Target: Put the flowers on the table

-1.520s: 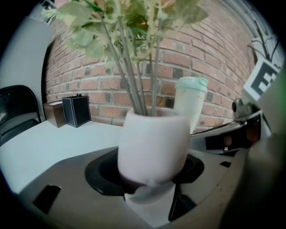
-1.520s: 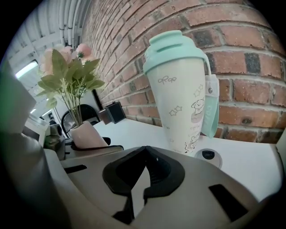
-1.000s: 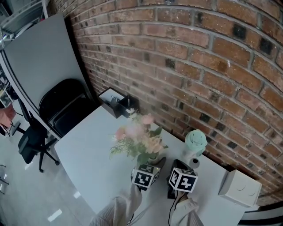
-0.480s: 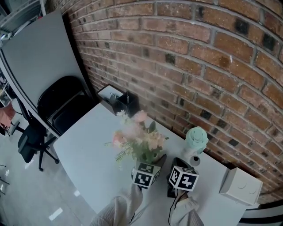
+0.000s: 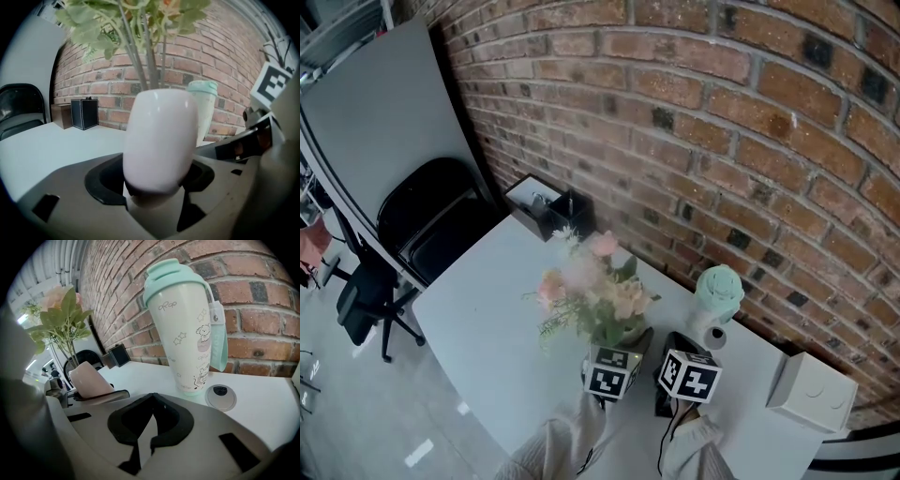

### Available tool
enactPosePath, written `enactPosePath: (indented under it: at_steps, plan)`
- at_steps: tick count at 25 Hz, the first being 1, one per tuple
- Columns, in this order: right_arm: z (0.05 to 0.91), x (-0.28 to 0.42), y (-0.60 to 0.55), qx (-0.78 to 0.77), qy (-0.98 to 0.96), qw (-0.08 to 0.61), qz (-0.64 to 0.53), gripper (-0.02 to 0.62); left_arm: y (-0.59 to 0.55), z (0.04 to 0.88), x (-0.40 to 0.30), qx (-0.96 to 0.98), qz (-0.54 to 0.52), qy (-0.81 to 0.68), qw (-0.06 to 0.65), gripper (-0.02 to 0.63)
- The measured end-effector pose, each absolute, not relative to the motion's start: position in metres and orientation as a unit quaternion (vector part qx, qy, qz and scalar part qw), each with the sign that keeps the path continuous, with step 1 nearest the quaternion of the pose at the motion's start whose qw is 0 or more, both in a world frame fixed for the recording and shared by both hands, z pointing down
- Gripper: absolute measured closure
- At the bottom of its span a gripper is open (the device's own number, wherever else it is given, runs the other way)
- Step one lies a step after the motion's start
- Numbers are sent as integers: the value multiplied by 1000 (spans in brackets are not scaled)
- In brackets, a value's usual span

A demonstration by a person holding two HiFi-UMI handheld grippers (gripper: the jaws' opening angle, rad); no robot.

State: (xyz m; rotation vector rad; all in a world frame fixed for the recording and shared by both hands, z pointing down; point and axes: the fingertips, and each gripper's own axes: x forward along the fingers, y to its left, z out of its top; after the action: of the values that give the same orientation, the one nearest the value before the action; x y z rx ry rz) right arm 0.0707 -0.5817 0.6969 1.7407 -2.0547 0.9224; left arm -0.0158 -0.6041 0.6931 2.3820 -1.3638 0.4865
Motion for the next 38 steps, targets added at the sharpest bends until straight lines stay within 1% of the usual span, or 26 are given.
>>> enactPosePath:
  at_steps: [12,18,26,27,28,29,32,35,38]
  plan:
    - [674,59,-560,610,-712,148,315,572,-570,681,-36,817,140,-505,238,311]
    - [658,53,-525,615,-707,163,310,572,-531,673,-49,810,162,-500,259,313]
    - [620,29,-460,612,-713,188,285,572,-471,625,-51,832,153,-454,279,320]
    - [614,25,-449,612,-714,191,282,572,-460,618,-54,834,155,-453,275,352]
    - [608,22,-438,612,-715,194,278,572,-449,610,-56,835,156,-454,270,421]
    - [601,20,-427,612,-715,197,274,572,-437,602,-58,836,156,-453,266,470]
    - [579,17,-398,618,-714,192,267,572,-403,579,-61,843,158,-445,257,503]
    - [558,14,-370,622,-716,170,268,572,-372,564,-71,838,160,-455,255,573]
    - [543,11,-343,625,-719,161,260,572,-347,554,-82,834,160,-462,254,593]
